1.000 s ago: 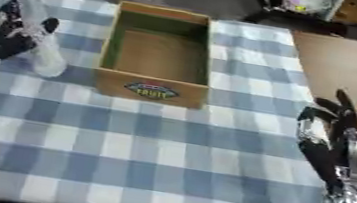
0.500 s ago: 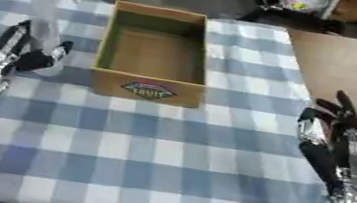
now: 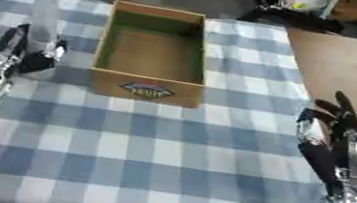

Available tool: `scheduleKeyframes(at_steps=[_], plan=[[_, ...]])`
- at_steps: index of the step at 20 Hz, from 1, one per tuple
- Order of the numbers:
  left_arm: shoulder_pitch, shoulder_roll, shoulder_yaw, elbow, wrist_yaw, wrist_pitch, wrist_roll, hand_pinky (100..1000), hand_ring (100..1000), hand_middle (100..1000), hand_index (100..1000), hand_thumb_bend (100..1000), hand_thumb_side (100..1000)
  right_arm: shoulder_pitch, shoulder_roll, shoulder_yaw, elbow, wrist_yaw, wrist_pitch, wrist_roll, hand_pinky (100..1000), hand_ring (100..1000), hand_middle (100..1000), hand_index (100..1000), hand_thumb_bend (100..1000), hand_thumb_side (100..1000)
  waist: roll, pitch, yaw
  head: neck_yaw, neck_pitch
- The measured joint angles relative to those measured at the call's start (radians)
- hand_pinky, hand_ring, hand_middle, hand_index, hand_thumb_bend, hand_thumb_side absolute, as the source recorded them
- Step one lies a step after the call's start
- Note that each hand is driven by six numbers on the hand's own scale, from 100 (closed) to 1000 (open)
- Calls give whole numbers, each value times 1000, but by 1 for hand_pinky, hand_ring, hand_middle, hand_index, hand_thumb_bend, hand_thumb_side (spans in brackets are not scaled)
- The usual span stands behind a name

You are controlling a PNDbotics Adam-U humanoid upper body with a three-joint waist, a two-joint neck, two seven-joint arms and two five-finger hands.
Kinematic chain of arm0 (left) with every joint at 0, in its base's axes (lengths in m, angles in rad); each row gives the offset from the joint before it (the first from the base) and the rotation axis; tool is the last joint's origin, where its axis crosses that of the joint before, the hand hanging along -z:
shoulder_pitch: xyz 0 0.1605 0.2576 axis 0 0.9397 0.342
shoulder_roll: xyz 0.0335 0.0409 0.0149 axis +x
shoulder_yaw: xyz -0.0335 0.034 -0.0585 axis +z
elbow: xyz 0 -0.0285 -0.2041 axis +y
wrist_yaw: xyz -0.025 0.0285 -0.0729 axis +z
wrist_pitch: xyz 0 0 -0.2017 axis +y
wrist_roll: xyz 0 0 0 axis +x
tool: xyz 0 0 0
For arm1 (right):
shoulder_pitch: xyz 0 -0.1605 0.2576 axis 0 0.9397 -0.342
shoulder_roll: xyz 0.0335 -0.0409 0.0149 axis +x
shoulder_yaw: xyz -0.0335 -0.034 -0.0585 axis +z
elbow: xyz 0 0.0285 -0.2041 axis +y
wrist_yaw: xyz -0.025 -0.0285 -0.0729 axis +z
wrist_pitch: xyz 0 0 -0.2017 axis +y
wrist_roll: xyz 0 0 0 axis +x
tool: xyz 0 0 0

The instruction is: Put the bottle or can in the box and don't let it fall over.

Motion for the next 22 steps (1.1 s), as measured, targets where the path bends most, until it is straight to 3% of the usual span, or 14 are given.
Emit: scheduleKeyframes(at_steps=[6, 11, 19, 22], plan=[[-13, 12, 7, -113, 115, 5, 35, 812, 523, 100, 229, 100, 401, 0, 0, 0, 0, 0, 0, 0, 982, 777, 784, 1000, 144, 340, 0, 0, -1, 0, 0], [-93, 28, -4, -185, 155, 13, 25, 821, 580, 114, 238, 100, 413, 0, 0, 4, 0, 0, -1, 2, 982, 777, 784, 1000, 145, 340, 0, -10, -10, 9, 0], [-200, -45, -51, -95, 81, -16, -60, 843, 661, 133, 260, 100, 407, -1, 5, 22, 1, -8, -2, 21, 983, 778, 784, 1000, 147, 341, -4, -10, -57, 39, -1], [-247, -104, -71, -37, 39, -35, -96, 856, 700, 174, 298, 100, 392, -6, 10, 34, 1, -13, -3, 33, 983, 778, 784, 1000, 148, 341, -15, 0, -110, 56, -13]])
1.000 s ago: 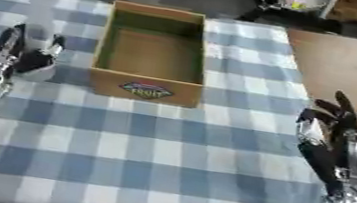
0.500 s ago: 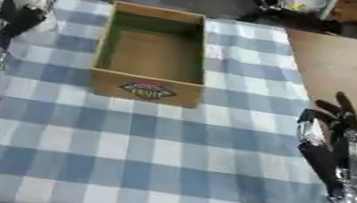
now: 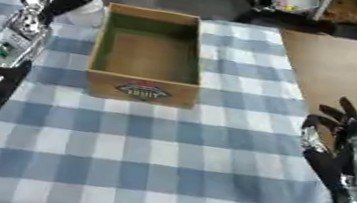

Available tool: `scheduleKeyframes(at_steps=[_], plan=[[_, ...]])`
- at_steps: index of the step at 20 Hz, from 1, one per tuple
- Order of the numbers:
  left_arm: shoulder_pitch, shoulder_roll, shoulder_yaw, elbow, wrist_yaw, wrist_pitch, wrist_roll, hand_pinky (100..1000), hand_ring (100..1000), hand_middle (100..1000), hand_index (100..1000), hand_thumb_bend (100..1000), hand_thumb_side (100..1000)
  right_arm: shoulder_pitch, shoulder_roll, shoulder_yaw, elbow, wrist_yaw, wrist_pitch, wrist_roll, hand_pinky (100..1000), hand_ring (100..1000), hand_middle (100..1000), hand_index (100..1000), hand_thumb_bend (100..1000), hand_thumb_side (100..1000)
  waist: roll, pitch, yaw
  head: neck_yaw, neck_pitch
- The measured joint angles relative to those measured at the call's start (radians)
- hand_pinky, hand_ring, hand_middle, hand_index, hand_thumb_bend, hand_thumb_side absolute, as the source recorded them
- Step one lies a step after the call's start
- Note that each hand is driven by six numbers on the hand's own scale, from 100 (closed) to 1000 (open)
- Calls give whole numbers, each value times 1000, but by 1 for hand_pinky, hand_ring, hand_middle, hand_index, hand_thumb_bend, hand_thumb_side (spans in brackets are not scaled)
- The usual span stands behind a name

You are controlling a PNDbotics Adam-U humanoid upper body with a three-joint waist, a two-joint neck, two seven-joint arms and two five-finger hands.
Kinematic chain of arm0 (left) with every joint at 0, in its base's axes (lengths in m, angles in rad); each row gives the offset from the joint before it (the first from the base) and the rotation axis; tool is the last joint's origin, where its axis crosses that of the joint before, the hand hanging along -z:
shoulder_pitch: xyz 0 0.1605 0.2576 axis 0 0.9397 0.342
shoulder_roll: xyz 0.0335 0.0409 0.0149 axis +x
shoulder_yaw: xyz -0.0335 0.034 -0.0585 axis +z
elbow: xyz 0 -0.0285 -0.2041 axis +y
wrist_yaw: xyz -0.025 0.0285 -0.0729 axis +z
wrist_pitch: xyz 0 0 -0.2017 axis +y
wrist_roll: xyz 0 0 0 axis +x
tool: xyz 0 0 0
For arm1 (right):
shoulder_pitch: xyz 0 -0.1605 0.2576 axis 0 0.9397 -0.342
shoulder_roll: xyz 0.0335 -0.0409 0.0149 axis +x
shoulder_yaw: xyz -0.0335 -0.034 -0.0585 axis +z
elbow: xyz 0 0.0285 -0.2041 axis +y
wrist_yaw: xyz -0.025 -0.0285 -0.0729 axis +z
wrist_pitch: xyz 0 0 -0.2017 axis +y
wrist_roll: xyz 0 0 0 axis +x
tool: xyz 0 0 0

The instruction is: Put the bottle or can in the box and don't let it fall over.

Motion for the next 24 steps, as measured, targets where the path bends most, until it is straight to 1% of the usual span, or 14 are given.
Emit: scheduleKeyframes(at_steps=[2, 3, 4, 5, 6, 7, 8, 9, 10, 13, 15, 17, 21, 24], plan=[[-10, -39, -10, 36, -34, -14, -17, 874, 759, 299, 386, 100, 240, -4, 1, 4, 1, -3, -1, 6, 983, 778, 784, 1000, 148, 341, 5, 6, -11, 7, -5], [-10, -52, -14, 54, -52, -21, -24, 882, 794, 420, 462, 100, 112, -4, 2, 7, 2, -4, -1, 8, 982, 778, 784, 1000, 148, 341, 5, 7, -16, 10, -6], [-10, -64, -18, 70, -72, -27, -31, 884, 804, 451, 483, 100, 100, -4, 3, 7, 3, -4, -2, 9, 982, 778, 784, 1000, 148, 341, 4, 9, -20, 11, -8], [-8, -73, -22, 82, -89, -33, -38, 889, 826, 510, 560, 120, 121, -4, 4, 7, 4, -4, -2, 10, 982, 778, 784, 1000, 148, 340, 2, 11, -21, 13, -9], [-5, -80, -27, 93, -108, -41, -47, 895, 845, 551, 612, 198, 176, -4, 6, 7, 5, -4, -3, 11, 982, 778, 784, 1000, 148, 340, 2, 11, -21, 13, -9], [1, -85, -30, 100, -128, -48, -55, 907, 882, 639, 695, 341, 299, -4, 7, 7, 5, -4, -3, 12, 982, 778, 784, 1000, 149, 340, 1, 11, -21, 13, -10], [9, -88, -33, 107, -147, -55, -64, 916, 903, 702, 750, 441, 381, -4, 7, 7, 5, -4, -4, 12, 982, 778, 784, 1000, 148, 340, 2, 11, -21, 13, -12], [19, -89, -34, 112, -165, -62, -71, 938, 940, 803, 866, 662, 535, -4, 7, 7, 5, -4, -4, 12, 982, 778, 784, 1000, 147, 341, 2, 11, -20, 13, -13], [27, -89, -34, 114, -184, -69, -77, 957, 970, 875, 947, 789, 602, -4, 7, 7, 5, -4, -4, 12, 982, 778, 784, 1000, 148, 340, 2, 11, -18, 13, -13], [46, -78, -34, 97, -223, -89, -81, 1000, 1000, 961, 1000, 937, 696, -4, 7, 6, 5, -4, -4, 11, 982, 778, 784, 1000, 148, 340, 3, 11, -7, 7, -14], [65, -57, -33, 69, -227, -97, -71, 1000, 1000, 980, 1000, 983, 733, -4, 7, 6, 5, -4, -4, 10, 982, 778, 784, 1000, 148, 340, 3, 11, 3, 2, -14], [80, -30, -32, 30, -219, -97, -59, 1000, 1000, 975, 1000, 972, 730, -4, 7, 3, 5, -4, -3, 8, 982, 778, 784, 1000, 149, 340, 3, 11, 12, -4, -14], [127, 54, -27, -106, -176, -71, -46, 992, 1000, 942, 1000, 857, 667, -4, 7, -2, 5, -3, -2, 4, 982, 778, 784, 1000, 147, 340, 3, 11, 37, -14, -14], [208, 141, -9, -254, -113, -35, -56, 975, 992, 916, 1000, 771, 669, -4, 6, -9, 5, -3, -3, -1, 982, 778, 784, 1000, 148, 340, 7, 11, 63, -21, -14]])
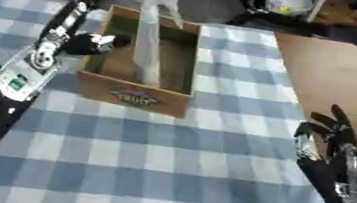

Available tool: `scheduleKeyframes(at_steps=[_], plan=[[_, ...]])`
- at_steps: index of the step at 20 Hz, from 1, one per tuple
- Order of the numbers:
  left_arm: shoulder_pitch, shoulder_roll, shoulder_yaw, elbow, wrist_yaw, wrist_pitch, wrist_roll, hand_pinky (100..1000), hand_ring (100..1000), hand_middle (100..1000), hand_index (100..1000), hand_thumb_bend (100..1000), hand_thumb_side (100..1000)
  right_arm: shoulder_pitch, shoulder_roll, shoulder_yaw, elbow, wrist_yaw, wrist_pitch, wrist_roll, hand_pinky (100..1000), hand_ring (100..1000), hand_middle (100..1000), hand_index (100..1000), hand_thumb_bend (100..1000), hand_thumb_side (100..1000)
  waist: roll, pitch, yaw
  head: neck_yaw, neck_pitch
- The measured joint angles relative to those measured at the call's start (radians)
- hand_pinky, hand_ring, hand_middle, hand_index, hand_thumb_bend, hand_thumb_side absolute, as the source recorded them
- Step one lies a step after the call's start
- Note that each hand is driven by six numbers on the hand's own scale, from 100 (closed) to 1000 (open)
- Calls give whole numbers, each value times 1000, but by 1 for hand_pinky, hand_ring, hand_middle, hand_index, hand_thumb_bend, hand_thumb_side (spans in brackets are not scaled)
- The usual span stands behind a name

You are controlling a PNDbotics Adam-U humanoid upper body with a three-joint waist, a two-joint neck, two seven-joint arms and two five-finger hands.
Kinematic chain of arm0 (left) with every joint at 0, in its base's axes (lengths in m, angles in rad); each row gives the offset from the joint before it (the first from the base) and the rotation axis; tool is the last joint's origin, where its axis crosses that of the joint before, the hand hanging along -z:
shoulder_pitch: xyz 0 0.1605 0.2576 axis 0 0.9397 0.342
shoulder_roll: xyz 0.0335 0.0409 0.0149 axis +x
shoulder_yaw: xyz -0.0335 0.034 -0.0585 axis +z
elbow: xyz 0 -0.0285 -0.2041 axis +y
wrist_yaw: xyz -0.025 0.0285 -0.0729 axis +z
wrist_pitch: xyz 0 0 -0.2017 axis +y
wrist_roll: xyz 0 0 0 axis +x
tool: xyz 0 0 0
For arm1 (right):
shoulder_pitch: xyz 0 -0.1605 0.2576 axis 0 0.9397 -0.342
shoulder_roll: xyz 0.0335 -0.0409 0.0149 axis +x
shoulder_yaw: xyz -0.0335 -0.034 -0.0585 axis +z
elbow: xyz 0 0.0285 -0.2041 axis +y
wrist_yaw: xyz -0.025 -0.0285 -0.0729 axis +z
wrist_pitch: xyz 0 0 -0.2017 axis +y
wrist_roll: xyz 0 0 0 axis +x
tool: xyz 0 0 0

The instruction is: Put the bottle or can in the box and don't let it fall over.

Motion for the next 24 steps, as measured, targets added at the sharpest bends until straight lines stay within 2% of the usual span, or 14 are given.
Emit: scheduleKeyframes(at_steps=[1, 4, 6, 9, 12, 14, 18, 24], plan=[[36, 30, 12, -56, 30, 14, -3, 972, 988, 910, 996, 720, 674, 0, 0, -3, 0, 0, 1, -2, 982, 778, 784, 1000, 148, 340, 2, 0, 7, -2, 0], [174, 103, 62, -214, 140, 61, -12, 967, 982, 902, 981, 675, 666, 0, -3, -9, 0, 1, 1, -8, 982, 777, 784, 1000, 149, 341, 8, 2, 32, -12, 0], [272, 124, 107, -308, 213, 87, -10, 961, 976, 897, 976, 661, 668, 0, -7, -12, 0, 1, 2, -11, 981, 777, 784, 1000, 148, 341, 10, 5, 47, -18, 0], [416, 124, 179, -419, 283, 107, 7, 958, 972, 894, 973, 656, 668, 0, -8, -16, 0, 1, 2, -14, 981, 777, 784, 1000, 145, 342, 11, 5, 73, -24, 0], [510, 84, 230, -483, 305, 113, 23, 958, 971, 889, 973, 640, 673, -1, -9, -16, 0, 1, 2, -14, 981, 777, 784, 1000, 145, 342, 10, 4, 83, -25, 1], [552, 22, 256, -504, 296, 115, 27, 959, 971, 889, 973, 640, 675, 0, -9, -16, 0, 1, 2, -14, 981, 777, 784, 1000, 144, 342, 10, 4, 86, -25, 1], [584, -107, 291, -509, 239, 120, 33, 953, 965, 885, 971, 633, 677, 0, -9, -14, -1, 1, 1, -11, 981, 777, 785, 1000, 143, 342, 10, -2, 97, -21, 2], [587, -143, 297, -488, 193, 118, 48, 947, 960, 879, 966, 618, 673, 2, -8, -3, -1, -1, 1, 0, 980, 776, 785, 1000, 143, 343, 14, -9, 88, -17, 10]])
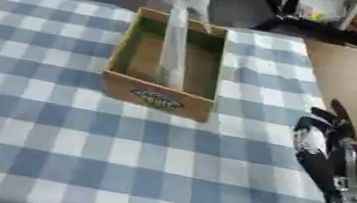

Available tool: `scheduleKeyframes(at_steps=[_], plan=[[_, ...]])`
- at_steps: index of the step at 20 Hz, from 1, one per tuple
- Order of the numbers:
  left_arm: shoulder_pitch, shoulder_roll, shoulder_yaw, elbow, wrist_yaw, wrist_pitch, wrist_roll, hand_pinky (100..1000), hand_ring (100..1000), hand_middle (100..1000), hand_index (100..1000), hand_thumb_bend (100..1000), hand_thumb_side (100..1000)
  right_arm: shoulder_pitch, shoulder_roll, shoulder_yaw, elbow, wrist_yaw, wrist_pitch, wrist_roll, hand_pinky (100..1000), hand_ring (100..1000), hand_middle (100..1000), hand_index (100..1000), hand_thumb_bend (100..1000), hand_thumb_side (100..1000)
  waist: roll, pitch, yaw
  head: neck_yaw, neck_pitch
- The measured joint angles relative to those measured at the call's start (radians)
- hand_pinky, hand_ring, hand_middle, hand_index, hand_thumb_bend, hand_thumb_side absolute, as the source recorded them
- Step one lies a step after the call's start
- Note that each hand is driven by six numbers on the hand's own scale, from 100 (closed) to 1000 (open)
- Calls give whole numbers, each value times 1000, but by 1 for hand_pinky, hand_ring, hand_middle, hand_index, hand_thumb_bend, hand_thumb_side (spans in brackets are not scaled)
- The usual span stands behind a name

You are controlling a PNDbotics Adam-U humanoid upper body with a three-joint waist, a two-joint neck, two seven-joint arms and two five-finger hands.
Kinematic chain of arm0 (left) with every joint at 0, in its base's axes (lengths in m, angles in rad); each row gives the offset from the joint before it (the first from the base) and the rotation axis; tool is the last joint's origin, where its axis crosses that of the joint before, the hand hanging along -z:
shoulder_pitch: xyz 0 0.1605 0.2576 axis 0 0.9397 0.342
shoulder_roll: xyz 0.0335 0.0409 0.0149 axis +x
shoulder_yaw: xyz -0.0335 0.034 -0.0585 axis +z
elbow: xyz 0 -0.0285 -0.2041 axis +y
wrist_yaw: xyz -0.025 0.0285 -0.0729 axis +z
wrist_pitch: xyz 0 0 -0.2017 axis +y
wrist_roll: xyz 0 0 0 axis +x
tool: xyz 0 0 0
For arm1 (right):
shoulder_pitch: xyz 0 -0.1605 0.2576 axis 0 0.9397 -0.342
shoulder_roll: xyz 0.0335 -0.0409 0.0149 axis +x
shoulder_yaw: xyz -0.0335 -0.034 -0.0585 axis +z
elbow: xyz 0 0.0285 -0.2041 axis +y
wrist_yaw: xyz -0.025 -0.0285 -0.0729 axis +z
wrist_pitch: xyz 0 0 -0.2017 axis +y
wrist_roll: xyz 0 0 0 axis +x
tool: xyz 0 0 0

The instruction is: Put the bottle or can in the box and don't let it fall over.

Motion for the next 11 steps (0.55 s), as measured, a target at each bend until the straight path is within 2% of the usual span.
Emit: scheduleKeyframes(at_steps=[6, 11], plan=[[0, -8, -1, 15, -15, 0, 9, 943, 955, 879, 965, 600, 649, 1, 0, 11, 0, -3, -3, 13, 979, 774, 785, 1000, 146, 339, 1, -6, -9, -2, 0], [0, -8, -2, 16, -23, 0, 17, 930, 953, 898, 979, 622, 631, 5, 0, 11, 0, -8, -4, 17, 965, 766, 784, 1000, 142, 342, 2, -8, -11, -9, 0]])
